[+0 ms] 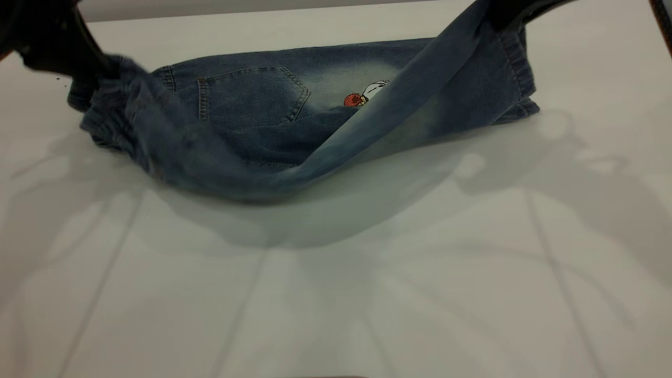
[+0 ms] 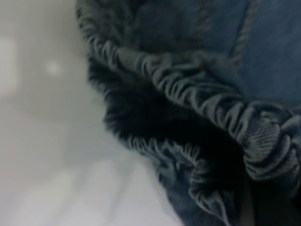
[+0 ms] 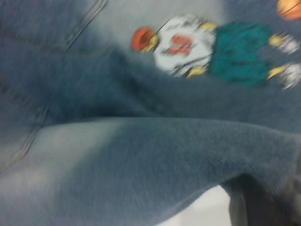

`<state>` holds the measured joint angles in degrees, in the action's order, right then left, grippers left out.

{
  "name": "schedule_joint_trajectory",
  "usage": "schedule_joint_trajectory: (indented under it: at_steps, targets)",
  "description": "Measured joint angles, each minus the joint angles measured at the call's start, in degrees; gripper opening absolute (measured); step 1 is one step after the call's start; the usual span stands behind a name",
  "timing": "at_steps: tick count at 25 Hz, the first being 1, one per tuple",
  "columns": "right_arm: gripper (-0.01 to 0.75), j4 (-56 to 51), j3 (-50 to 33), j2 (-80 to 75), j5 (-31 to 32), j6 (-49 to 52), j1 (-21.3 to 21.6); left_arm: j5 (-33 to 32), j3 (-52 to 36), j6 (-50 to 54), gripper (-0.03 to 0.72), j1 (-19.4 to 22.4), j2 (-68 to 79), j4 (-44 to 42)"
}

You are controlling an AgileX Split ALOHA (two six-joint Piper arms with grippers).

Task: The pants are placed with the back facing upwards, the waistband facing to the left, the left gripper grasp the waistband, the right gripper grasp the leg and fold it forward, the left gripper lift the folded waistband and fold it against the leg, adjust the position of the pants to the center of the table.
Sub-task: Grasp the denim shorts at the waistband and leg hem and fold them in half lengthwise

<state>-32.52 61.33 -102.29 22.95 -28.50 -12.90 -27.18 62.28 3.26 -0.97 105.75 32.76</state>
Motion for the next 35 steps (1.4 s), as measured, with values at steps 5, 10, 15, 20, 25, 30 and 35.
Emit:
schedule_joint_trajectory:
  at_steps: [5, 10, 15, 20, 25, 30, 35]
  targets:
    - [0.025, -0.05, 0.01, -1.47, -4.89, 0.04, 1.75, 1.27, 1.57, 0.05, 0.048, 0.0, 0.0, 7.04]
    - [0.027, -0.11, 0.06, -4.1, -7.91, 0.04, 3.53, 5.04, 1.63, 0.23, 0.048, 0.0, 0.0, 14.56]
    - [0.027, -0.54, 0.12, -6.76, -10.77, 0.04, 6.2, 9.87, 1.63, 0.23, 0.048, 0.0, 0.85, 19.46]
    - [0.027, -1.6, 0.25, -7.57, -13.73, 0.04, 6.89, 14.34, 1.63, 0.23, 0.048, 0.0, 3.45, 24.53]
    - [0.027, -2.71, 3.66, -9.04, -14.18, 0.04, 6.89, 18.73, 1.63, 0.23, 0.048, 0.0, 5.38, 29.05]
    - [0.027, -3.14, 8.18, -12.89, -14.03, 0.04, 6.7, 23.62, 1.63, 0.23, 0.048, 0.0, 6.21, 30.06]
    - [0.027, -3.14, 12.09, -16.52, -13.74, 0.04, 6.66, 27.83, 1.63, 0.23, 0.048, 0.0, 6.5, 30.13]
